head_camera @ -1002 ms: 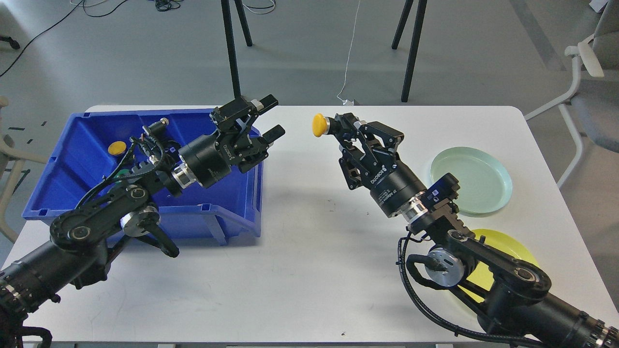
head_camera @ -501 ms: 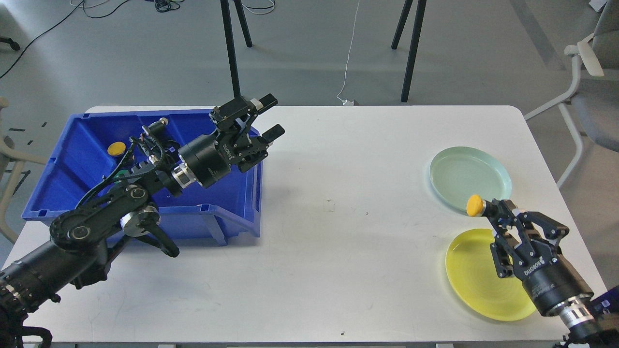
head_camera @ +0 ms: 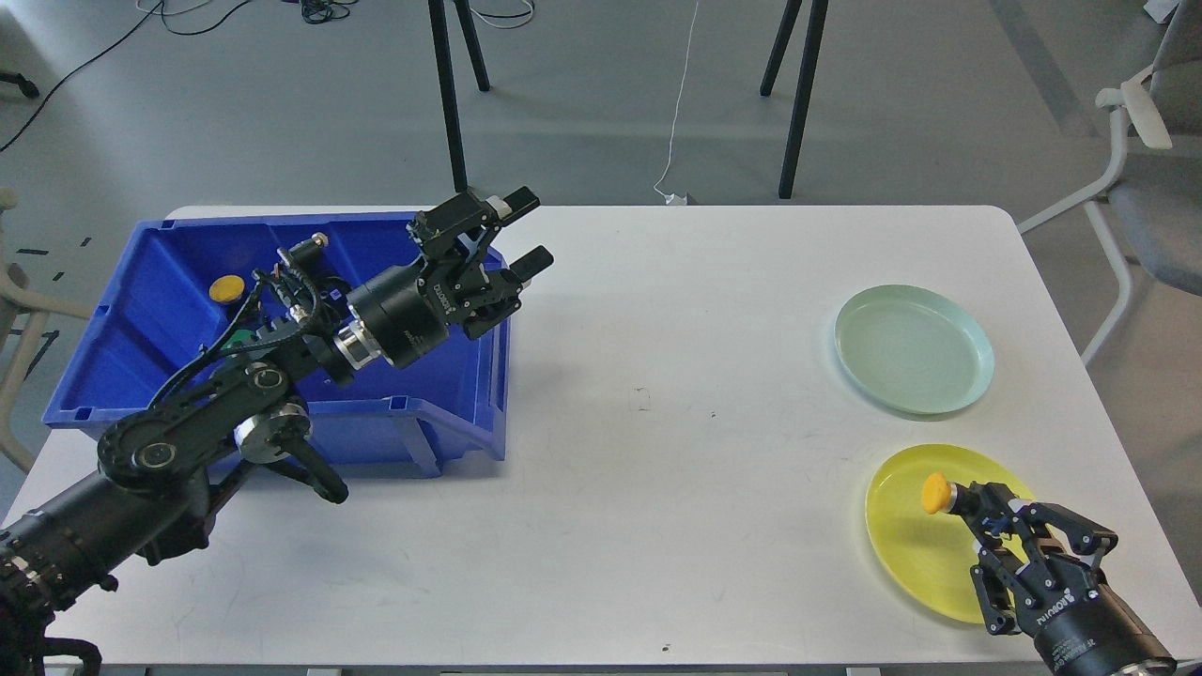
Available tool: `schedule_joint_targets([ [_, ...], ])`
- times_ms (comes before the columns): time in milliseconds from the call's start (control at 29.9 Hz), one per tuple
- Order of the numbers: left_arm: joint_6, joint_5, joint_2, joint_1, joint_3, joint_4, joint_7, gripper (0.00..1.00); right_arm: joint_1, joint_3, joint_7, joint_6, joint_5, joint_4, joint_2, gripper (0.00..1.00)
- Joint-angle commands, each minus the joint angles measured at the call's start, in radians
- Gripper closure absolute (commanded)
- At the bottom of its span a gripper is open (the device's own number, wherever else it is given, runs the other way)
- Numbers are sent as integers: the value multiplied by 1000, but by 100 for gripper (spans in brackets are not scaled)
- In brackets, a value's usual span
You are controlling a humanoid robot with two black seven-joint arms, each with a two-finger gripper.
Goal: Pass button and place on color plate
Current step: 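Lower the yellow button onto the yellow plate and open the right gripper, then lower the left gripper into the bin and grasp a green-topped button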
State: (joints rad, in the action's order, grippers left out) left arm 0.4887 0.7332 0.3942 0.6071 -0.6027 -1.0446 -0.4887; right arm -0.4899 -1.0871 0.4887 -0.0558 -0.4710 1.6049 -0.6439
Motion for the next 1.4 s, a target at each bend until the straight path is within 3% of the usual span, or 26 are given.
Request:
schedule_joint_targets([
  [0,0,0,0,-1,0,0,0,20,-1,-1,0,1,2,-7,12,34],
  [334,0,5,0,2,0,-2,0,20,2,-10,0,-13,3,7,24,26],
  [434,0,17,23,14,6,-17,0,20,25,-22,0,-16,5,45,44,18],
  [534,0,47,153,60,15,-55,0,20,79,-62,0,-19,5,82,58,8],
  [635,0,92,308,137,58,-89,0,18,161,-66,0,-36,5,84,70,4],
  [835,0,407,538,434,412,-86,0,18,286,-59,0,-36,5,75,78,2],
  [935,0,695,555,494,512,-77,0,18,309,-53,0,-38,5,59,102,2],
  [1069,0,992,555,491,523,-39,0,19,312,-51,0,-39,3,52,128,2],
  [1236,0,1066,568,482,525,-23,0,19,307,-54,0,-39,3,52,129,2],
  [1369,0,1083,551,456,525,56,0,19,295,-53,0,-38,3,50,129,2],
])
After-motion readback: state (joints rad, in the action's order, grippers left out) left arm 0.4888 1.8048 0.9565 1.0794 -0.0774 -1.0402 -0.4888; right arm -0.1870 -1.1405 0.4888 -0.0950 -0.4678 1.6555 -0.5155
